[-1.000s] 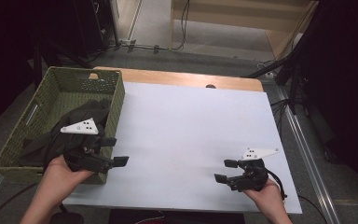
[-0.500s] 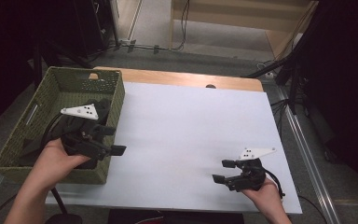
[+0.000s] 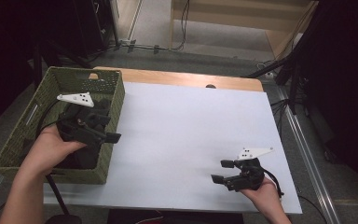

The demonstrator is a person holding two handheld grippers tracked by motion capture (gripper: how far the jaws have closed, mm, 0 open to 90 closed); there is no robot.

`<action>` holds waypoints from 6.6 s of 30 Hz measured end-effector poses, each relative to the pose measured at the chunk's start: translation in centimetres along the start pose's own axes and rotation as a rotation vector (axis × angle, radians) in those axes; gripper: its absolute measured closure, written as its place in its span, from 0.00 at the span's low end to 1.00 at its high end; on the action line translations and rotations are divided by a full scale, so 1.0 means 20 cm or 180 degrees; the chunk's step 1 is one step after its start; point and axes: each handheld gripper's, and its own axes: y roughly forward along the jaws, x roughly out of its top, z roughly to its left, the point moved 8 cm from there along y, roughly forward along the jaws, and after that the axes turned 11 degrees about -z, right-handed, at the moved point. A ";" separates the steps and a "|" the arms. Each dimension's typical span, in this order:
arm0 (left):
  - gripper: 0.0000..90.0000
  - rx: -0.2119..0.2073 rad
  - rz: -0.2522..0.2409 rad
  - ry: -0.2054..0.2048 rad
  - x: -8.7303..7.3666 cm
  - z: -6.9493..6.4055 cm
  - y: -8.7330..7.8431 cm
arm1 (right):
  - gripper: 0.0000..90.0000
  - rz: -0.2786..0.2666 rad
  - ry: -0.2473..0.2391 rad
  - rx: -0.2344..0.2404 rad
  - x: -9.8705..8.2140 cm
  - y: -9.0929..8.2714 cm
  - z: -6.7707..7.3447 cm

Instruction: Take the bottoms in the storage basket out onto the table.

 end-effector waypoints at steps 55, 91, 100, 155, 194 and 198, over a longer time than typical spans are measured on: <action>0.00 0.0741 -0.0041 -0.0095 -0.19 0.41 -0.25 | 0.24 0.0056 0.0017 0.0054 -0.02 0.03 0.01; 0.00 0.1144 0.0203 -0.0302 -0.50 0.71 -0.08 | 0.24 0.0041 0.0023 0.0056 -0.02 0.03 0.02; 0.17 0.1047 0.0342 -0.0187 -0.55 0.70 -0.06 | 0.24 0.0048 0.0007 0.0068 -0.02 0.04 0.02; 0.76 0.1239 -0.0467 -0.1024 0.30 0.54 -0.54 | 0.24 -0.0027 0.0004 0.0061 0.00 0.04 0.02; 0.76 0.0591 -0.0496 -0.0468 0.81 0.14 -0.30 | 0.24 -0.0077 0.0035 0.0044 0.01 0.02 0.02; 0.76 0.0553 -0.0468 -0.0427 0.83 0.11 -0.25 | 0.24 -0.0080 0.0045 0.0036 0.01 0.02 0.01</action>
